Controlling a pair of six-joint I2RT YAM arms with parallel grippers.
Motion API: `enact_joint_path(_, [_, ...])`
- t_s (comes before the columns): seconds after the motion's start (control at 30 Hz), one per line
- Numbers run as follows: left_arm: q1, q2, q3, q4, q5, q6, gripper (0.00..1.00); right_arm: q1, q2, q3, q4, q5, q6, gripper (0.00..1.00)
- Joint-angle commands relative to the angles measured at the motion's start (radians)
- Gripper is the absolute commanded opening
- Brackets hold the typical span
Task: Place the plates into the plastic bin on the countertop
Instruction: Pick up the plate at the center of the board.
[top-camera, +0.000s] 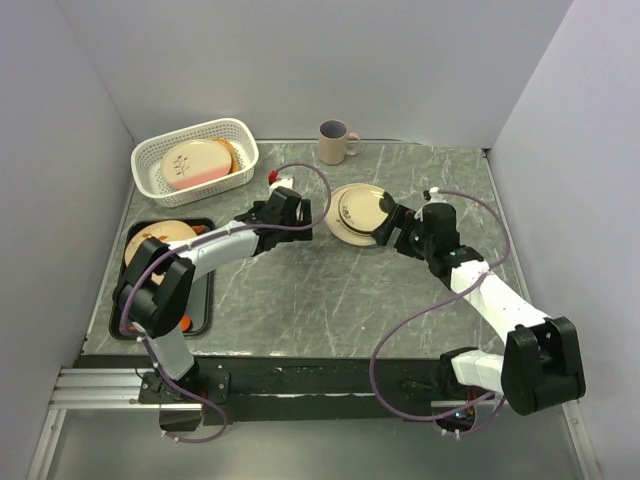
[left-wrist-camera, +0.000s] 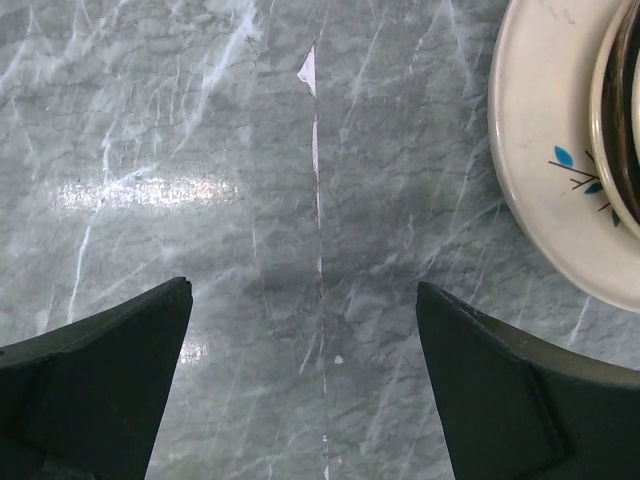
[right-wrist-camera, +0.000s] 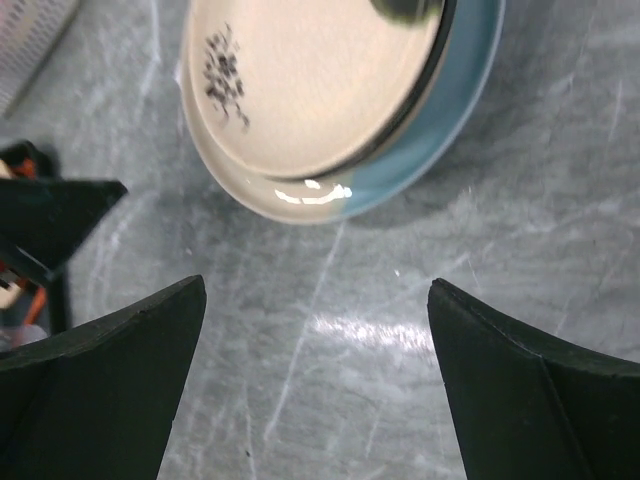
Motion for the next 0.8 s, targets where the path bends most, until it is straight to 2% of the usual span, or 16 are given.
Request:
enact_joint_path(0.0, [0.0, -0.063, -0.009, 0.032, -0.027, -0.026, 0.99, -0.048, 0.029, 0.068, 0.072, -0.084, 0.037, 0.98])
enact_joint_path(0.6, [-0.013, -0.059, 0.01, 0.007, -0.013, -0.02, 0.99, -0.114, 0.155, 0.111, 0.124, -0.115, 0.069, 0.9])
enact_joint_path(0.77, [-0.017, -0.068, -0.012, -0.006, -0.027, -0.034, 0.99, -0.124, 0.207, 0.131, 0.17, -0.147, 0.094, 0.81])
